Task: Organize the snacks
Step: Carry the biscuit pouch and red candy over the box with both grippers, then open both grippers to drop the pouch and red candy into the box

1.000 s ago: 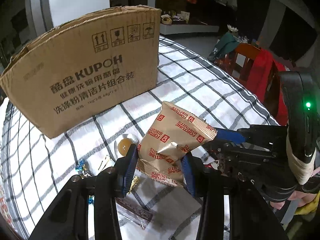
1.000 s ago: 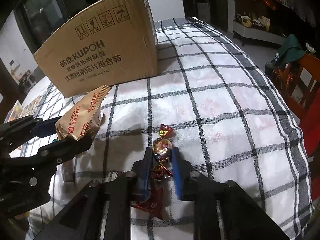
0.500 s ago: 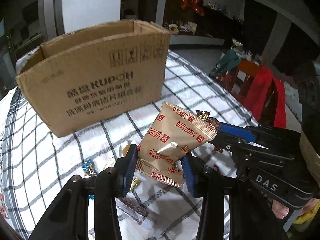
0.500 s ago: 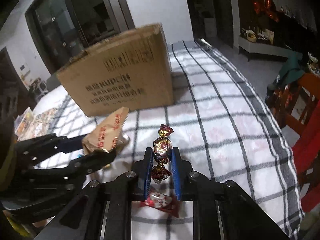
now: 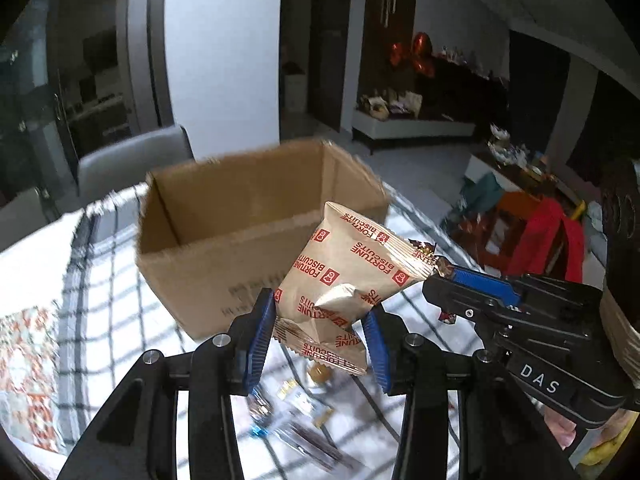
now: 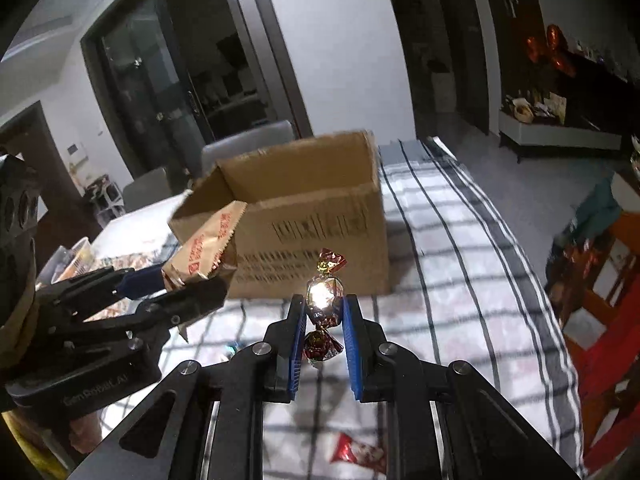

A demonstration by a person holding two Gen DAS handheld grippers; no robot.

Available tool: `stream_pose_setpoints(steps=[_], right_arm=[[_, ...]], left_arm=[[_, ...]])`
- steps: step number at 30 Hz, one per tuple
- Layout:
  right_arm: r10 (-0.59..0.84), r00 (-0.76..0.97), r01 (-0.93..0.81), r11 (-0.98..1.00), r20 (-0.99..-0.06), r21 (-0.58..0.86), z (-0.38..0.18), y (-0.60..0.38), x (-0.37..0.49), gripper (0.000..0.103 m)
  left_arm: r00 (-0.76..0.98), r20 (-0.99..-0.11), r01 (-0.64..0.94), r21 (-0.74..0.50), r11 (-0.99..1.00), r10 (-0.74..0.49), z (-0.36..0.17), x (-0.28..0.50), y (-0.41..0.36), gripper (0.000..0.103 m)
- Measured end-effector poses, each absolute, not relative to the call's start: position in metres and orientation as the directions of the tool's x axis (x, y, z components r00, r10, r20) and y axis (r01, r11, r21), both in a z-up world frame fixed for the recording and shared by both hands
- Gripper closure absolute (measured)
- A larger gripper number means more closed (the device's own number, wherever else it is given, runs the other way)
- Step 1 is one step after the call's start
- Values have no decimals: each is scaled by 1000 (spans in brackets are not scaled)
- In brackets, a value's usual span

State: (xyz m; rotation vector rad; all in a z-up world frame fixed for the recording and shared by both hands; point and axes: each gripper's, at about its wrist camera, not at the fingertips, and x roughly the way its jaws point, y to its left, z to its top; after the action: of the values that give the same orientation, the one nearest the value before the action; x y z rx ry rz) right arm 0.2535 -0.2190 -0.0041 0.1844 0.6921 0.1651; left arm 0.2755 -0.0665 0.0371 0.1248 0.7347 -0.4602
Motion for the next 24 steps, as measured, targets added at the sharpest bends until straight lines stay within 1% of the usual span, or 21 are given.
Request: stream_pose_setpoints(steps=[5, 10, 16, 24], right_arm=[[227, 781, -133, 971, -582, 200, 24, -212, 275, 83], [228, 792, -162, 973, -566, 166, 44, -208, 296, 83], [238, 794, -200, 971, -560, 129, 57, -203, 330, 83], [230, 764, -201, 973, -603, 117, 49, -199, 377, 83]], left_arm=[[713, -616, 413, -17, 911, -335, 69, 293, -53, 61], [741, -593, 397, 7, 918, -316, 86, 313, -47, 61], [734, -605, 380, -11, 925, -309, 90, 344, -43, 61], [695, -653, 371, -35, 928, -302, 77, 392, -41, 60]])
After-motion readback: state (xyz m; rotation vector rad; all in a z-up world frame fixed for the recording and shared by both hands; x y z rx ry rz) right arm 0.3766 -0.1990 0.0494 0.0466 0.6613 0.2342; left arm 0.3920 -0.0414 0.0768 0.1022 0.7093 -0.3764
